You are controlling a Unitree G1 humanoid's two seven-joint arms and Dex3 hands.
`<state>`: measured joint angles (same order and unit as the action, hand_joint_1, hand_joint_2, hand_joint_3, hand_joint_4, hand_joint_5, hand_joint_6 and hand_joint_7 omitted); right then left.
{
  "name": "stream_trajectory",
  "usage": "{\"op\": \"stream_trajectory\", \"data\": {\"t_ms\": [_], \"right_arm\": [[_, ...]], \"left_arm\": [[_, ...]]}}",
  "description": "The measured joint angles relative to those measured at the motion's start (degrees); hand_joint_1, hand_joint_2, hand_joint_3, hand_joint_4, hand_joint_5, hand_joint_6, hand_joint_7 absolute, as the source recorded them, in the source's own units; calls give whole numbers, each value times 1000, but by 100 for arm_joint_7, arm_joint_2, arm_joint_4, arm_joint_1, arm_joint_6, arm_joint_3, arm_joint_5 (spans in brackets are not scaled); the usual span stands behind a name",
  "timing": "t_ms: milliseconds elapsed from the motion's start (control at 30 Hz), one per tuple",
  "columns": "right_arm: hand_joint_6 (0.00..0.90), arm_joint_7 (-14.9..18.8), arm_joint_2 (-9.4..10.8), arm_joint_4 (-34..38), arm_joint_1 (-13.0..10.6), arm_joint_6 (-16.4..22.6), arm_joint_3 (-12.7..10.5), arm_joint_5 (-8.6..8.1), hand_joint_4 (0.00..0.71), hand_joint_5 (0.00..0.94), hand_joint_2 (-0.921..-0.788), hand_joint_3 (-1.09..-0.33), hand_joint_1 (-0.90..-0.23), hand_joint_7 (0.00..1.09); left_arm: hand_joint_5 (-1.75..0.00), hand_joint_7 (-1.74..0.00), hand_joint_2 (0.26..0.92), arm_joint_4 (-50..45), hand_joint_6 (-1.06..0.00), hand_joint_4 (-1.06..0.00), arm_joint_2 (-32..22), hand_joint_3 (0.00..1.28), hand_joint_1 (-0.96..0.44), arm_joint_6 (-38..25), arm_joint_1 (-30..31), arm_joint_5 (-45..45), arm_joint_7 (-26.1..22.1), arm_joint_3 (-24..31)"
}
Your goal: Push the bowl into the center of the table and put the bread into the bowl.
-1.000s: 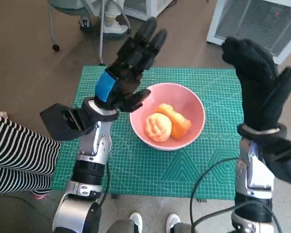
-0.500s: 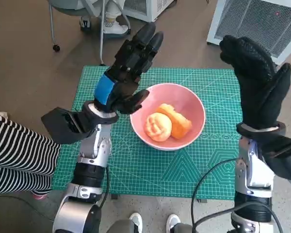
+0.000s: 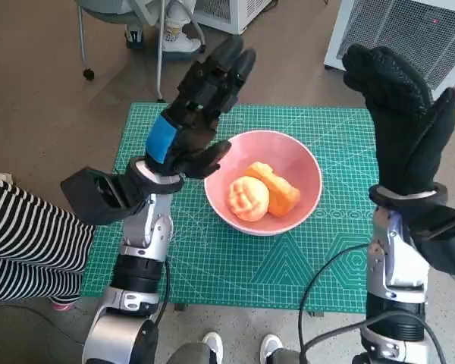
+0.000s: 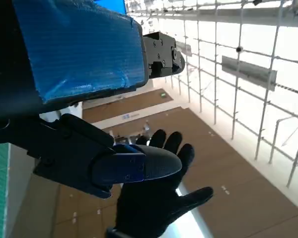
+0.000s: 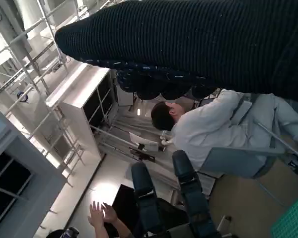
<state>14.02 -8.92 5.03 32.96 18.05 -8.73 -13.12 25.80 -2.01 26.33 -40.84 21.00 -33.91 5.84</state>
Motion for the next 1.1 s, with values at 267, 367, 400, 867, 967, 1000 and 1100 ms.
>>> {"op": "stream_trajectory", "data": {"t_ms": [267, 367, 400, 867, 967, 1000, 1100], "right_arm": [[120, -2, 2, 76, 4, -1, 6, -3, 196, 1, -921, -691, -679, 366], [120, -2, 2, 96, 4, -2, 9, -6, 196, 1, -921, -693, -676, 365], [120, -2, 2, 100, 4, -2, 9, -7, 196, 1, -921, -693, -676, 365], [124, -1, 15, 136, 5, -20, 28, -18, 196, 1, -921, -693, -689, 360], [125, -1, 18, 142, 5, -27, 37, -18, 196, 1, -921, -692, -694, 359], [125, -1, 19, 146, 5, -31, 39, -18, 196, 1, -921, -691, -695, 359], [126, 0, 19, 160, 6, -48, 41, -25, 196, 1, -921, -683, -700, 358]], "left_arm": [[-34, -346, 921, -2, 1, -50, 32, 449, -722, 38, 98, -56, 189, 27], [-35, -348, 921, -2, 1, -53, 30, 449, -721, 93, 120, -87, 261, 35], [-36, -349, 921, -2, 1, -54, 29, 450, -721, 109, 122, -90, 279, 39], [-35, -346, 921, 42, 1, -57, 29, 435, -725, 354, 139, -84, 360, 131], [-34, -345, 921, 79, 1, -58, 29, 427, -726, 394, 141, -71, 360, 166], [-33, -345, 921, 90, 1, -58, 29, 426, -726, 399, 141, -66, 358, 175], [-33, -350, 921, 143, 1, -63, 32, 410, -728, 421, 141, -35, 341, 198]]}}
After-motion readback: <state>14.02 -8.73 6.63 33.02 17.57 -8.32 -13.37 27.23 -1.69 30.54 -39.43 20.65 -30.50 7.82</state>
